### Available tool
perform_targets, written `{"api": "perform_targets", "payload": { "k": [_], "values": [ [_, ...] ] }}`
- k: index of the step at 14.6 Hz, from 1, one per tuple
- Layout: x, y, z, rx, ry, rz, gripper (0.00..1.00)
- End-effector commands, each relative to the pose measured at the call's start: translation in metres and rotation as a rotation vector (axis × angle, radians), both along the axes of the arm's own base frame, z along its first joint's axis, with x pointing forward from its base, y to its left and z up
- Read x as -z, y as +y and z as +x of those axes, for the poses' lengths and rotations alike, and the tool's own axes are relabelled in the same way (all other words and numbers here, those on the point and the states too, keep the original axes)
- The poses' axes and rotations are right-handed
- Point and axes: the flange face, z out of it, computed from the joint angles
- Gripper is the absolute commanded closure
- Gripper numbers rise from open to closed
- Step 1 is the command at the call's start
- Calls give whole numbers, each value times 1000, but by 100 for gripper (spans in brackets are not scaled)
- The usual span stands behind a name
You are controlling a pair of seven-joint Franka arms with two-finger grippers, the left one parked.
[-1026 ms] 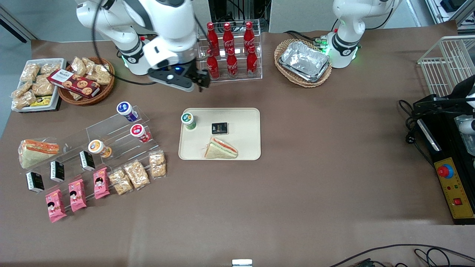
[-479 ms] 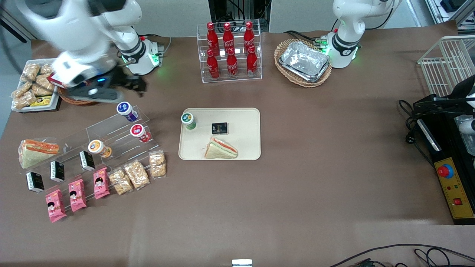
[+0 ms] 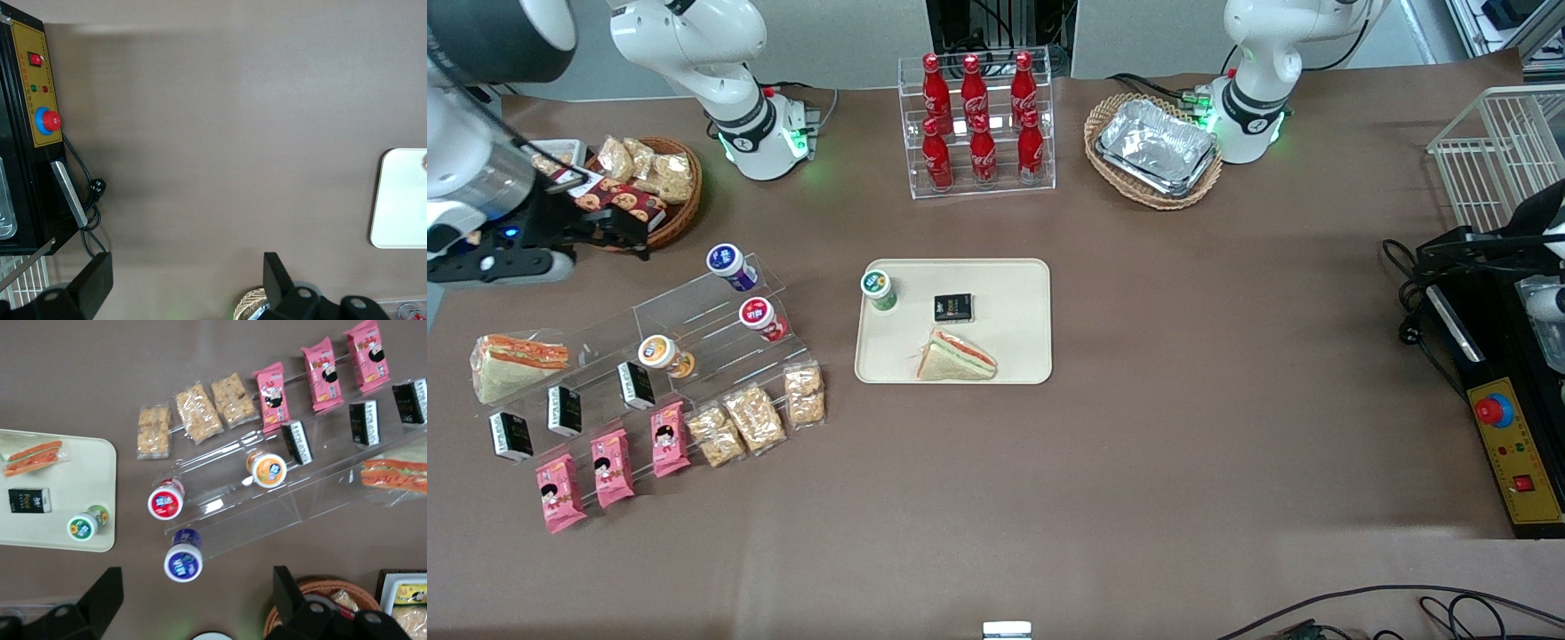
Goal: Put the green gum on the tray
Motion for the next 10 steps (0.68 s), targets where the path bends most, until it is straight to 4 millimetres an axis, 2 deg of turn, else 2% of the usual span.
{"api": "perform_targets", "payload": {
  "k": [1,4,8,10],
  "values": [
    [6,-35,15,23,-8,24,0],
    [15,-62,20,84,10,37,0],
    [20,-77,20,114,32,41,0],
    [21,-77,21,114,35,41,0]
  ]
}}
